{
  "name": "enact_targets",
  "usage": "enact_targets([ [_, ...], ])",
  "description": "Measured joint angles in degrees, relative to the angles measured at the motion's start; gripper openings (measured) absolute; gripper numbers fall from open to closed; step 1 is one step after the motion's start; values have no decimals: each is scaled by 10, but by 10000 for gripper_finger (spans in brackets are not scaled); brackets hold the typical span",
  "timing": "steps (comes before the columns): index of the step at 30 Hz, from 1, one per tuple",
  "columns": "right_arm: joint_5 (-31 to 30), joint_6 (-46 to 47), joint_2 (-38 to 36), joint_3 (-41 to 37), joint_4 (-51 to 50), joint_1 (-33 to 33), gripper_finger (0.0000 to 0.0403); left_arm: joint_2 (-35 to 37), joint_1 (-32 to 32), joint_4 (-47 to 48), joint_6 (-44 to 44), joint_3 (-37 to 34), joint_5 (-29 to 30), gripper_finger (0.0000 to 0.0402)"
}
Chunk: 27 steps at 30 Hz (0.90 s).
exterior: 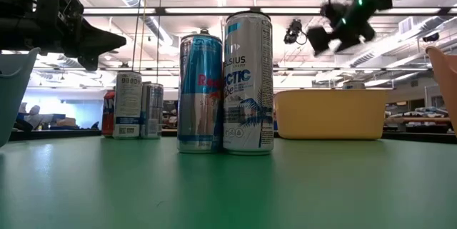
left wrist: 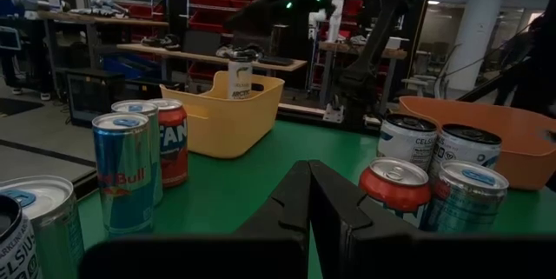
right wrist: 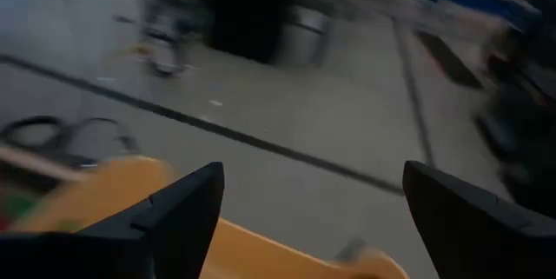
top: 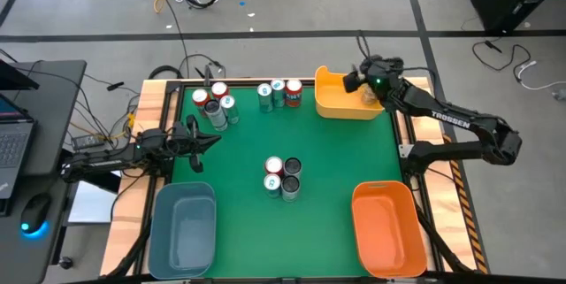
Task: Sort soda cans
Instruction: Put the white-blue soda can into the yellow bin
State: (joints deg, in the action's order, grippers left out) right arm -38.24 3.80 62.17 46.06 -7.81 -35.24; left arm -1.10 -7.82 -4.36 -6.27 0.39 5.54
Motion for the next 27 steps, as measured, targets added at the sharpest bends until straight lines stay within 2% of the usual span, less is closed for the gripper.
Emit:
enact_targets([
  [7,185,7,5,57,2,149,316,0,0,0,0,0,0,10],
  [11,245,62,5,57,-22,220,309,0,0,0,0,0,0,10],
  [20,250,110,59,57,-17,370,312,0,0,0,0,0,0,10],
  [27,248,195,156,56,37,414,328,0,0,0,0,0,0,10],
])
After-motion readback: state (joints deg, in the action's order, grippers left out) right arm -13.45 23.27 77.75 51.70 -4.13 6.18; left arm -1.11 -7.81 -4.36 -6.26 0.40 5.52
